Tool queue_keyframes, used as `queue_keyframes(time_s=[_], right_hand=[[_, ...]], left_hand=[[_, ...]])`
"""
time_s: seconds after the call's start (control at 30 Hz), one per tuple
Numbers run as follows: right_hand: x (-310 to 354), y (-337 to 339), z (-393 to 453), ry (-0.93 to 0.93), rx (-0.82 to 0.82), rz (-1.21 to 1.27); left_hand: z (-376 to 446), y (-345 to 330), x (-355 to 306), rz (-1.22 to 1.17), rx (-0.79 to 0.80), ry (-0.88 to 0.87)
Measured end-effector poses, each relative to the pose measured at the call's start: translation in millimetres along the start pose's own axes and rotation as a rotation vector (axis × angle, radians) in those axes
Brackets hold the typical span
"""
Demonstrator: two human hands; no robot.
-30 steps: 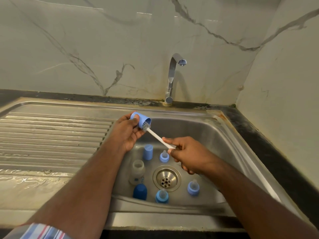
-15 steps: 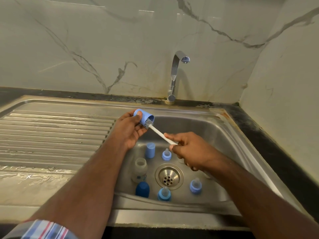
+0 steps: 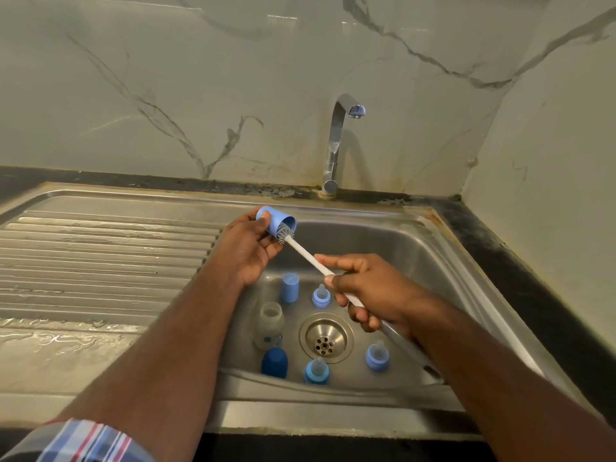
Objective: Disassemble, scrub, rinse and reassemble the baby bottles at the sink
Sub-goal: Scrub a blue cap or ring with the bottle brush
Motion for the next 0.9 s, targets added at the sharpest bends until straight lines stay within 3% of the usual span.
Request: queue_keyframes(time_s=[0.07,0.17,0.2,0.27,0.3,0.4,0.47,0.63,0.77,0.9], right_hand=[[-2,-1,0,0.048,-0.115,-0.156],[-4,-3,6,0.172,-0.329,-0.843],[-4,-7,7,0.174,-0.355,-0.960],[-1,-15,8,0.155,-0.341,-0.993],[2,-16,7,0.147,-0.277,-0.893],[9,-7,-2,0.046,-0.021,-0.148],[7,-2,-5,0.042,-0.006,0.042],[-3,2,5,0.176,-0.366,-0.742],[-4,0,4,0.176,-0.427,-1.103],[3,-5,1,0.132,-0.392,-1.227]], left_hand=[[-1,0,-1,-0.055,0.008,0.014],[-5,-2,0,-0.098,0.052,0.044],[-6,-4,0,-0.098,0.064,0.051],[-7,-5,0,-0.083,0.071,0.050],[-7,-6,0,-0.078,0.072,0.045],[-7,-3,-4,-0.144,0.103,0.040],[-8,-5,-5,-0.203,0.143,0.055],[-8,-4,2,-0.021,0.131,0.119],[-10,-6,6,0.094,-0.034,0.115],[-7,-6,8,0.107,-0.087,0.079]])
Point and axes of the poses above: each hand's wrist, its own z-axis towards the middle knuckle, its own y-axis out of the back of the hand, x = y × z, the point moved 1 cm from there along z, towards the middle knuckle, and after that the axes turned 14 degrees about -z, right-handed, at the moved point
